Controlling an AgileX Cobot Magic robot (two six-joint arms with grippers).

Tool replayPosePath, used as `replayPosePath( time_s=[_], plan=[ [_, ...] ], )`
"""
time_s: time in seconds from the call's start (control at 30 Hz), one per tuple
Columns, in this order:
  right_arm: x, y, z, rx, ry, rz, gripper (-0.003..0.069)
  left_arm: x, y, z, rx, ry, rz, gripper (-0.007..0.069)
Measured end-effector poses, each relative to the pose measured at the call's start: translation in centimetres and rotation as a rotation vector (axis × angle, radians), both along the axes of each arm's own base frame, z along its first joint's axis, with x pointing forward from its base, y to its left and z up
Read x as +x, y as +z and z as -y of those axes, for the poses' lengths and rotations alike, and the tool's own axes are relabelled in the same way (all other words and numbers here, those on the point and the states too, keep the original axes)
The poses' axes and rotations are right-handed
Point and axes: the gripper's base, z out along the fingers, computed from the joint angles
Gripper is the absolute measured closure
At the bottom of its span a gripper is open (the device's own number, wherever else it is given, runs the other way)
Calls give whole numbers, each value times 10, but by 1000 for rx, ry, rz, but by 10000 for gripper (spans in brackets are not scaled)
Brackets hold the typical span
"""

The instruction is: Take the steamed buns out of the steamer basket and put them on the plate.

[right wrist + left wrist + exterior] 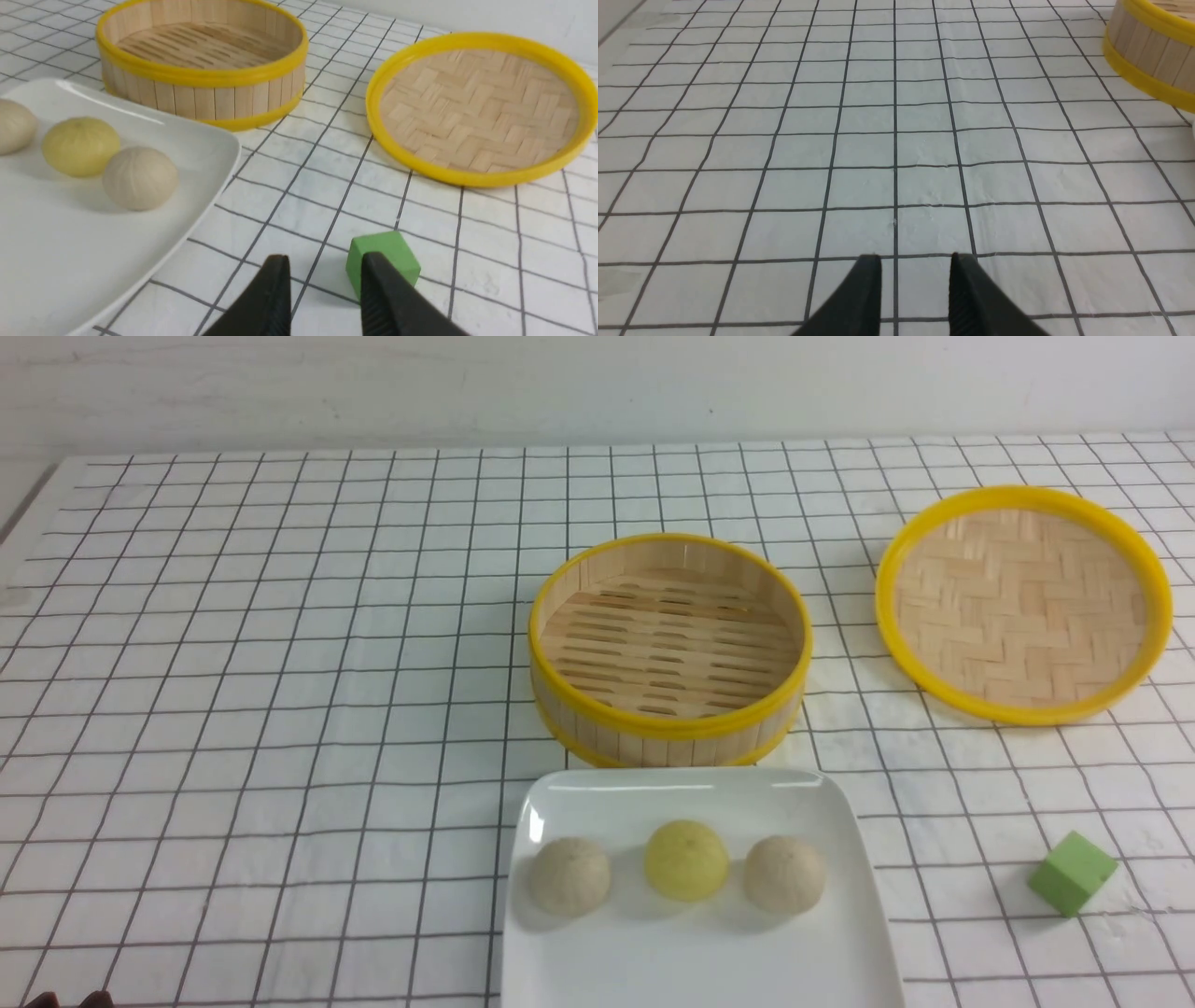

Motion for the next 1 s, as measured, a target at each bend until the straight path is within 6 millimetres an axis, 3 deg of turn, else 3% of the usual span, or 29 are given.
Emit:
replayPosePath(
  time_s=[0.3,0.57,1.0],
  plan=[
    [1,-15,1,-5,-14,-51,419,0,0,0,0,0,0,382],
    [1,-16,3,-39,-25,-77,419,0,0,0,0,0,0,382],
    [2,-16,17,-47,-306,-88,419,0,0,0,0,0,0,382]
  ],
)
